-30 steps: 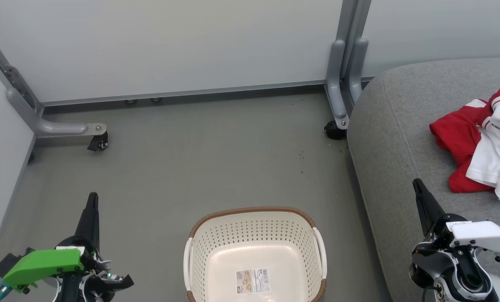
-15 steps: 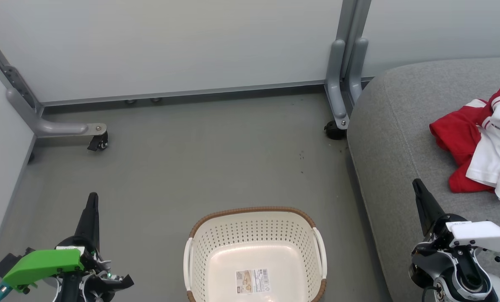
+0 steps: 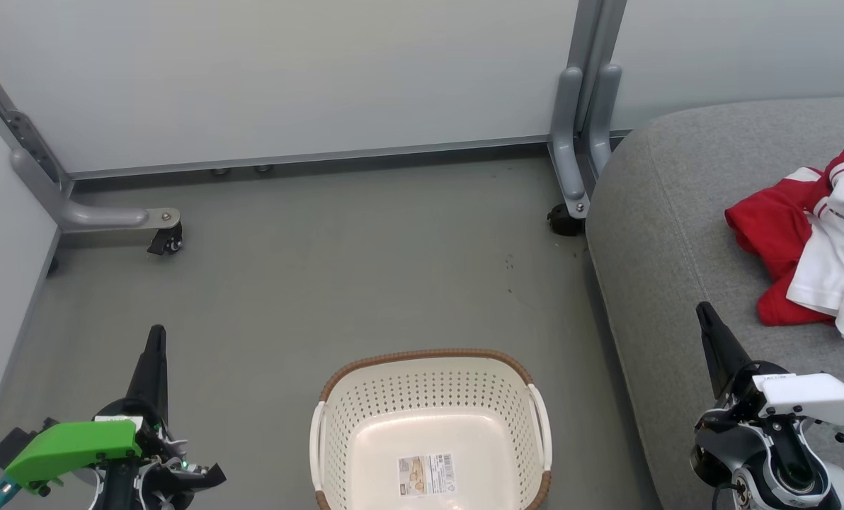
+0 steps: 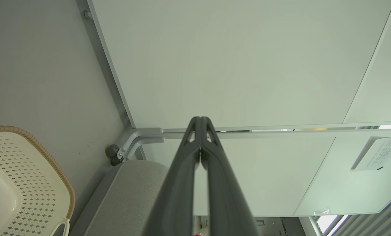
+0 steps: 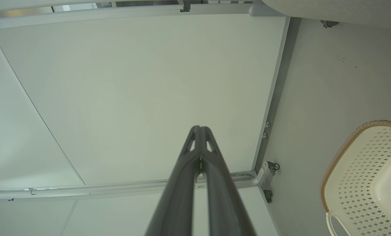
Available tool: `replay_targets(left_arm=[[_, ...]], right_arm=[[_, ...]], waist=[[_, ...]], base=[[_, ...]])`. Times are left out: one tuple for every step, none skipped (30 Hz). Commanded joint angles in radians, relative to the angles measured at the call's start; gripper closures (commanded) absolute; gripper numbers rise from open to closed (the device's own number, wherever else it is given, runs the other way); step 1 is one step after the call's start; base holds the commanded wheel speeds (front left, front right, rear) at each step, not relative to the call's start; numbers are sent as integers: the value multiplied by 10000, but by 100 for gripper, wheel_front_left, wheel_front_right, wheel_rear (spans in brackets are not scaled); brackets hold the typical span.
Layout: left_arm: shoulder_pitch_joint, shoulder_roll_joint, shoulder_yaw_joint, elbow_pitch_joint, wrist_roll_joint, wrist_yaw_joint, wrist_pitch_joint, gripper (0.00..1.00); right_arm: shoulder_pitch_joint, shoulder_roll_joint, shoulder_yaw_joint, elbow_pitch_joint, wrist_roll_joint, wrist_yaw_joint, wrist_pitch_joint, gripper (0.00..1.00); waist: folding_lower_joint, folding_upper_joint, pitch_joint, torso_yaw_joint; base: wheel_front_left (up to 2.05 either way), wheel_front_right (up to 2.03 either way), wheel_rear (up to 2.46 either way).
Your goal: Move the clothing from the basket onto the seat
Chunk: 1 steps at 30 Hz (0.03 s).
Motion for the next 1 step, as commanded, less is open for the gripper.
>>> replay_targets(left_arm=[[-108,24,18,4,-34,-43,34,100]], right_arm=[[-74,1,-26,21,-40,4,34,100]], waist=[[0,0,0,0]], base=[[0,0,0]])
